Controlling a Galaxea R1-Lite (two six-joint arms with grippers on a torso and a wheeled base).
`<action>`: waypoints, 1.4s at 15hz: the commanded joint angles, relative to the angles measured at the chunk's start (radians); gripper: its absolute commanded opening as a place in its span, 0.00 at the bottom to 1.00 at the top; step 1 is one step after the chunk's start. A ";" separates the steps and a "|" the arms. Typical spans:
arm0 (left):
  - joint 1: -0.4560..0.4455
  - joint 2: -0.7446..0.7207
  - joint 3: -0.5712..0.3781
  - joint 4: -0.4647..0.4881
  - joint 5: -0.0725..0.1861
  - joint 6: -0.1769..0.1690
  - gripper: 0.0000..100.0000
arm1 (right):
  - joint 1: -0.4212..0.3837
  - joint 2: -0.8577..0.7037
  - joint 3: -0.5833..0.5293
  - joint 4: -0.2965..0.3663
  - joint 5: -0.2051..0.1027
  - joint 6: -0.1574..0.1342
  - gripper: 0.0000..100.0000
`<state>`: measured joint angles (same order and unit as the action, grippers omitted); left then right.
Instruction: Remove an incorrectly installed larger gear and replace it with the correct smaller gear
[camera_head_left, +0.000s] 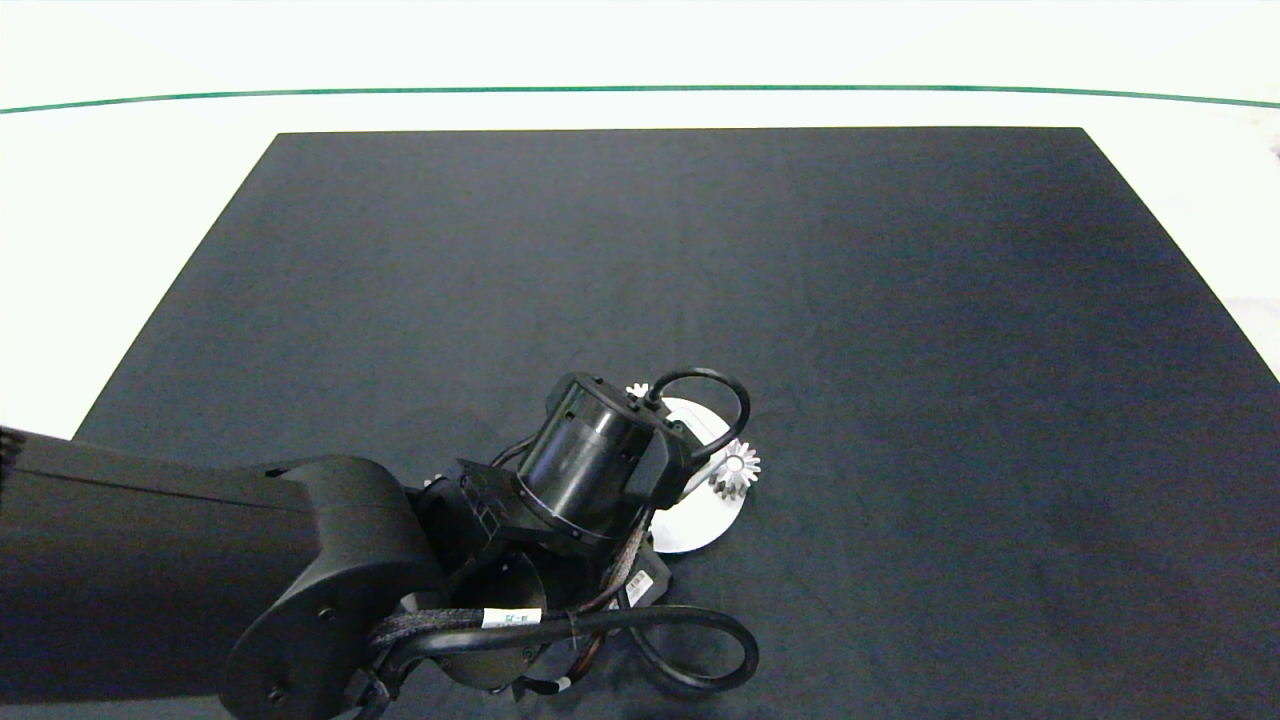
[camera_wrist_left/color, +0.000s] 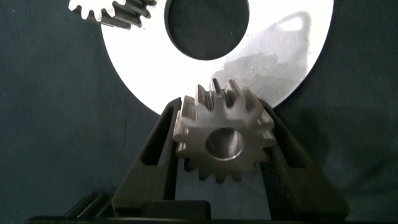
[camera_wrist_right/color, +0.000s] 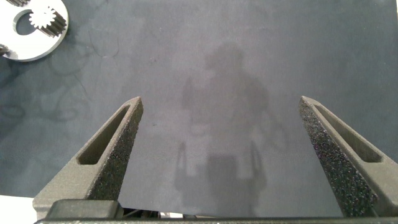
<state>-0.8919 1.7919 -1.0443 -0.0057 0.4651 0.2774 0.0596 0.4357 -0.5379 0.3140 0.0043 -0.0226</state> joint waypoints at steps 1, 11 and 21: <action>-0.001 0.006 0.000 0.003 0.004 0.002 0.10 | 0.000 0.000 0.001 0.002 0.000 0.000 1.00; -0.001 0.017 -0.042 0.029 0.003 0.008 0.10 | 0.000 -0.005 0.004 0.002 0.000 0.001 1.00; -0.001 0.017 -0.042 0.030 0.003 0.006 1.00 | 0.000 -0.006 0.007 0.002 0.000 0.001 1.00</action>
<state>-0.8928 1.8040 -1.0877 0.0206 0.4662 0.2819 0.0596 0.4289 -0.5306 0.3145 0.0043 -0.0211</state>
